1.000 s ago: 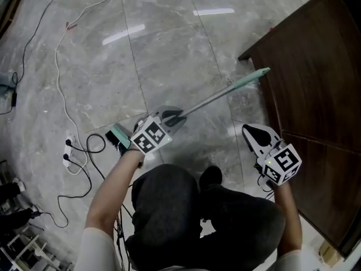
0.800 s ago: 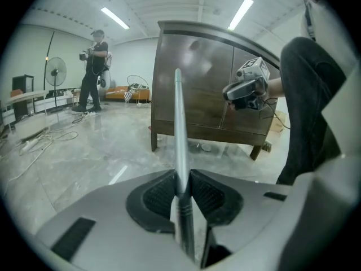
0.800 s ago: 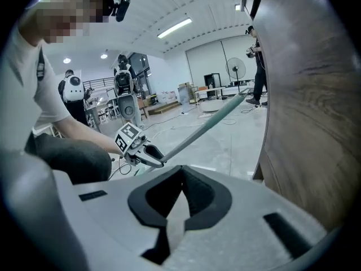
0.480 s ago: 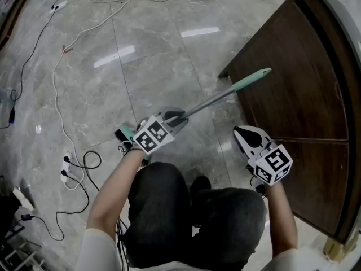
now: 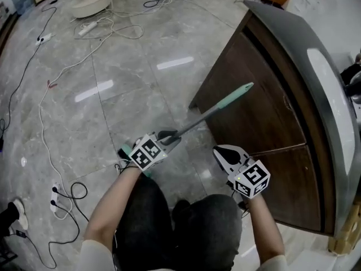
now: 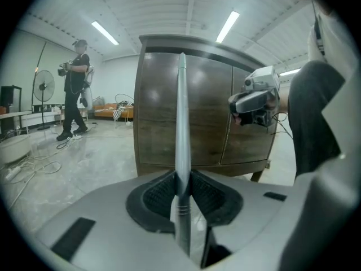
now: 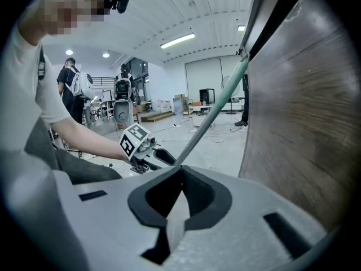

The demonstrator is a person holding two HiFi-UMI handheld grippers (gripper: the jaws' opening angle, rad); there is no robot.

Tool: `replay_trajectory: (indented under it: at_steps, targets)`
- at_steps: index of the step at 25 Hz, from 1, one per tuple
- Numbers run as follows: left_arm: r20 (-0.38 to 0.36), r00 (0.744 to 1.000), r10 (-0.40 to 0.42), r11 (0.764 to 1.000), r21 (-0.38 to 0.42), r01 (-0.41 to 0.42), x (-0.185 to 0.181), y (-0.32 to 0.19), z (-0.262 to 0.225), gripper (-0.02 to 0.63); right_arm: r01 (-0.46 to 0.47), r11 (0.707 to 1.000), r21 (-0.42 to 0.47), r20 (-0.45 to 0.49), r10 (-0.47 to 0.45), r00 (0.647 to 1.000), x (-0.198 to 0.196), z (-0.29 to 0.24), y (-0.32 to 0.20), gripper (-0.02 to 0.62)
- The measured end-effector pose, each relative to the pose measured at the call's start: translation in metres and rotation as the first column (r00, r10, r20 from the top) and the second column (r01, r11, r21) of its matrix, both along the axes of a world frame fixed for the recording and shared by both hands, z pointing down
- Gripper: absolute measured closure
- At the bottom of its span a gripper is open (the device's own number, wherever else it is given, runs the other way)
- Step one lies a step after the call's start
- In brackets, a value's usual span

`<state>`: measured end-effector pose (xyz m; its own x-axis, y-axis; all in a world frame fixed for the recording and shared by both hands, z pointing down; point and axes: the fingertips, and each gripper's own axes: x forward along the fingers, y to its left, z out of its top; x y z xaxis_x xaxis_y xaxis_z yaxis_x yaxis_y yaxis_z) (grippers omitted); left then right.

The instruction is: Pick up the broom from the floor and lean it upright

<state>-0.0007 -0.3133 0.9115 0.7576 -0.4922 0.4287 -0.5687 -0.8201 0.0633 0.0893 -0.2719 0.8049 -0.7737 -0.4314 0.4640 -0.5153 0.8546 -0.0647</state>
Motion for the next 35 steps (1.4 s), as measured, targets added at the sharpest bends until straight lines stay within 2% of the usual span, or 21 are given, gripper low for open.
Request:
replay_trajectory:
  at_steps: [5, 15, 19, 24, 27, 35]
  targets:
    - [-0.035, 0.999, 0.034, 0.999, -0.004, -0.035, 0.032, -0.005, -0.032, 0.527, -0.029, 0.999, 0.022, 0.015, 0.028, 0.999, 0.021, -0.025, -0.001, 0.595]
    - [-0.089, 0.990, 0.105, 0.993, 0.054, -0.101, 0.093, -0.023, -0.083, 0.528, -0.096, 0.993, 0.065, 0.033, 0.094, 0.995, 0.059, -0.053, 0.000, 0.595]
    - [-0.096, 0.988, 0.122, 0.991, 0.063, -0.116, 0.114, -0.029, -0.087, 0.529, -0.126, 0.990, 0.063, 0.042, 0.124, 0.991, 0.074, -0.053, 0.002, 0.594]
    - [-0.070, 0.989, 0.131, 0.990, 0.064, -0.126, 0.131, -0.037, -0.079, 0.529, -0.154, 0.987, 0.048, 0.047, 0.152, 0.987, 0.087, -0.042, 0.004, 0.595]
    - [-0.053, 0.991, 0.122, 0.991, 0.068, -0.118, 0.135, -0.043, -0.072, 0.528, -0.156, 0.987, 0.045, 0.047, 0.154, 0.987, 0.089, -0.039, 0.004, 0.595]
    - [-0.080, 0.993, 0.090, 0.994, 0.076, -0.084, 0.139, -0.056, -0.068, 0.525, -0.166, 0.985, 0.043, 0.052, 0.164, 0.985, 0.094, -0.036, 0.000, 0.595]
